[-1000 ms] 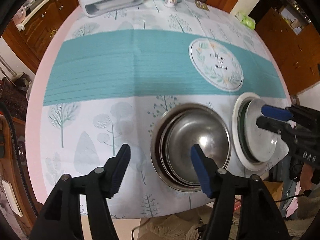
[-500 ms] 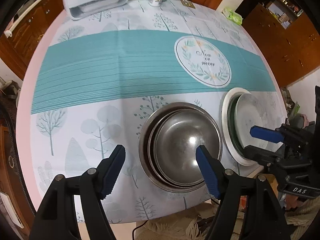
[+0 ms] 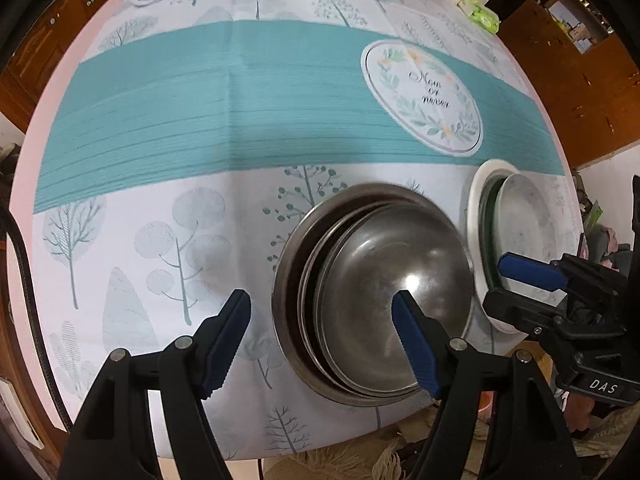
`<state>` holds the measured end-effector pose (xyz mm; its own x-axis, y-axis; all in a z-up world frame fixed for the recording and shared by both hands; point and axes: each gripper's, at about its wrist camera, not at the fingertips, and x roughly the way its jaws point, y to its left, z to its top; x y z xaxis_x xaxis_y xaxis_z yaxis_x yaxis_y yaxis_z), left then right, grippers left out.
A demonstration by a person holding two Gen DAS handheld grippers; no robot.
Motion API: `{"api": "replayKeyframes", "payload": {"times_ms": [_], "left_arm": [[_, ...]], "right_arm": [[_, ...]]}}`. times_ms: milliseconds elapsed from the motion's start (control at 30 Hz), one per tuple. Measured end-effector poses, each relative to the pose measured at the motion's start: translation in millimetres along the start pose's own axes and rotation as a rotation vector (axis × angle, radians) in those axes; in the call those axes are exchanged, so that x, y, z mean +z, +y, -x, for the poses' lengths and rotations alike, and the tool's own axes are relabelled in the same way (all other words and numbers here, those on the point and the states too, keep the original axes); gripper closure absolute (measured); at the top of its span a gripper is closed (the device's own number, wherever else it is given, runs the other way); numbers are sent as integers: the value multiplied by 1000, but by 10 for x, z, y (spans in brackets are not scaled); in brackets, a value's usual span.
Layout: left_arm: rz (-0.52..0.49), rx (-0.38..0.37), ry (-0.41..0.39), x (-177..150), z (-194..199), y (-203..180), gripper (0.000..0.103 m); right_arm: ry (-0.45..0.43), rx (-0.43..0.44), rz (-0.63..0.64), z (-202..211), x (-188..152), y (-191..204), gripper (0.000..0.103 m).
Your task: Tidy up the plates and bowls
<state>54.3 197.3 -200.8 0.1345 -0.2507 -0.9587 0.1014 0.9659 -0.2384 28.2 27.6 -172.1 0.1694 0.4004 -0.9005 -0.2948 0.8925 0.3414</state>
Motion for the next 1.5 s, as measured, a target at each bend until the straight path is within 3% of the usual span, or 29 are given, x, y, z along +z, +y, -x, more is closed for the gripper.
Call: {"api": "replayKeyframes", "payload": {"times_ms": [200, 500, 733, 800, 900, 1033, 1300, 1500], "left_arm": [[27, -35, 66, -94, -225, 53, 31], [65, -80, 91, -156, -335, 109, 33], [46, -80, 114, -170, -438, 123, 35], [53, -107, 116, -180, -456, 130, 40], [64, -159, 112, -172, -433, 155, 58], [99, -176, 107, -165, -358, 196, 64], [18, -166, 68, -124, -53, 25, 63], [-129, -173, 12, -81, 238, -373, 63]], "right_arm": [[57, -1, -11, -206, 9, 15, 58], [50, -19, -73, -204, 15, -94, 57], [94, 43, -160, -374, -63, -192, 57], [96, 64, -183, -416, -79, -188, 57], [104, 66, -205, -459, -99, -168, 64], [115, 61, -246, -457, -119, -166, 69], [44, 35, -254, -108, -197, -44, 69], [-35, -28, -284, 315, -272, -103, 69]]}}
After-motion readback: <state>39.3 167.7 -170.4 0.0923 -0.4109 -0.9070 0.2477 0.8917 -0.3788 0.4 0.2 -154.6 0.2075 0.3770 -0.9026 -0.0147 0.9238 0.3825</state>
